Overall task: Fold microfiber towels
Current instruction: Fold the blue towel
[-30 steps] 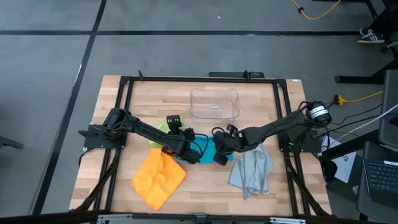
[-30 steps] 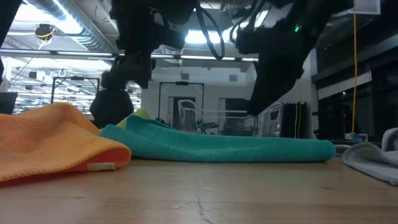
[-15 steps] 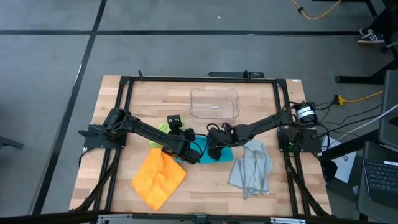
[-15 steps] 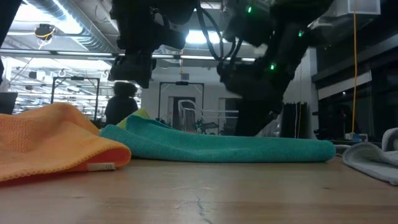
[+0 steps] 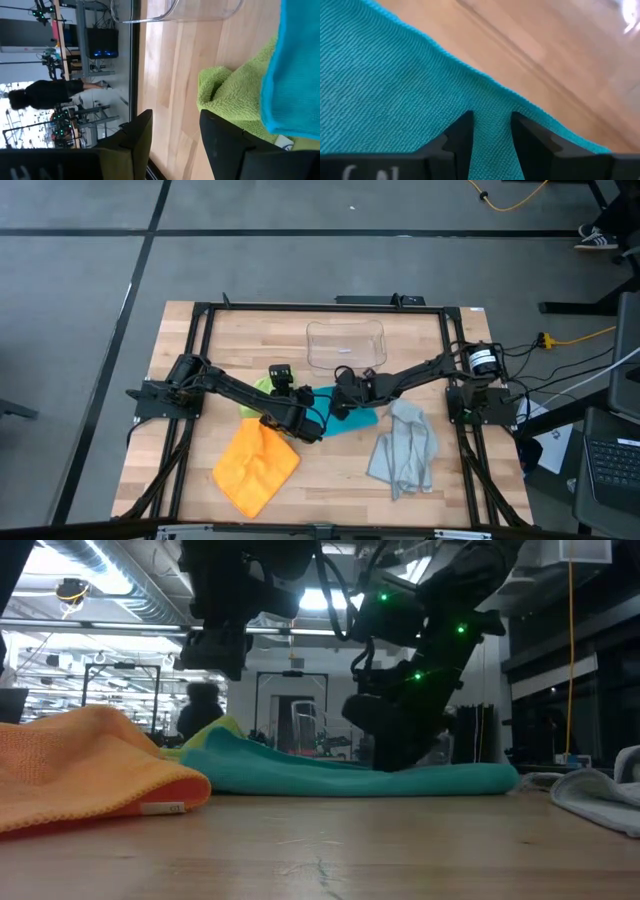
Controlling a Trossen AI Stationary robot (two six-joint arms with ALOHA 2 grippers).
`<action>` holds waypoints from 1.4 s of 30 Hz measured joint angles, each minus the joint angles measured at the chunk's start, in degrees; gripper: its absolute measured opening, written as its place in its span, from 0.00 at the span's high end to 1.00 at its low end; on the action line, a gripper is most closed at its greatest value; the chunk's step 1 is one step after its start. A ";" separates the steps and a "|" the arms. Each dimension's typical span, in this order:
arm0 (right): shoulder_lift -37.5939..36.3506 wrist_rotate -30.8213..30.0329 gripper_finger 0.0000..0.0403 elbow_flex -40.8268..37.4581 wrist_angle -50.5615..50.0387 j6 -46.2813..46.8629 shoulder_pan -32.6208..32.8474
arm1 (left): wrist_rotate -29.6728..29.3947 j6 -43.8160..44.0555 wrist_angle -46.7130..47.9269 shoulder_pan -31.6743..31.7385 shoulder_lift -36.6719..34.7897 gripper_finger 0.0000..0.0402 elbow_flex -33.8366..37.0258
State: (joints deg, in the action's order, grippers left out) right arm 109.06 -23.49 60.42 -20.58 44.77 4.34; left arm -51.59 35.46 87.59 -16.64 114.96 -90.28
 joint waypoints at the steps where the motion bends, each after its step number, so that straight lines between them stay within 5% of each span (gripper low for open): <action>1: -0.06 0.73 0.66 0.00 0.06 0.00 0.12 | -0.02 0.02 0.00 0.00 0.00 0.61 0.00; 7: -0.44 3.68 0.66 0.52 -0.55 -0.10 2.01 | 0.00 0.02 -0.15 -0.02 0.00 0.61 0.00; 15: -0.38 -0.38 0.66 5.81 -2.70 -2.97 2.69 | 0.00 0.47 -0.31 -0.02 0.00 0.61 0.00; 29: -0.40 8.11 0.66 8.24 -12.07 -3.13 10.97 | 0.00 0.31 -1.43 -0.07 0.00 0.61 0.00; 42: -0.40 5.16 0.66 8.22 -14.48 -1.28 18.89 | 0.02 0.15 -1.40 -0.09 0.00 0.61 0.00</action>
State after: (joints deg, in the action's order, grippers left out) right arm 108.66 -18.33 68.64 -35.05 43.50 23.23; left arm -51.57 35.62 86.19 -16.73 114.96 -90.28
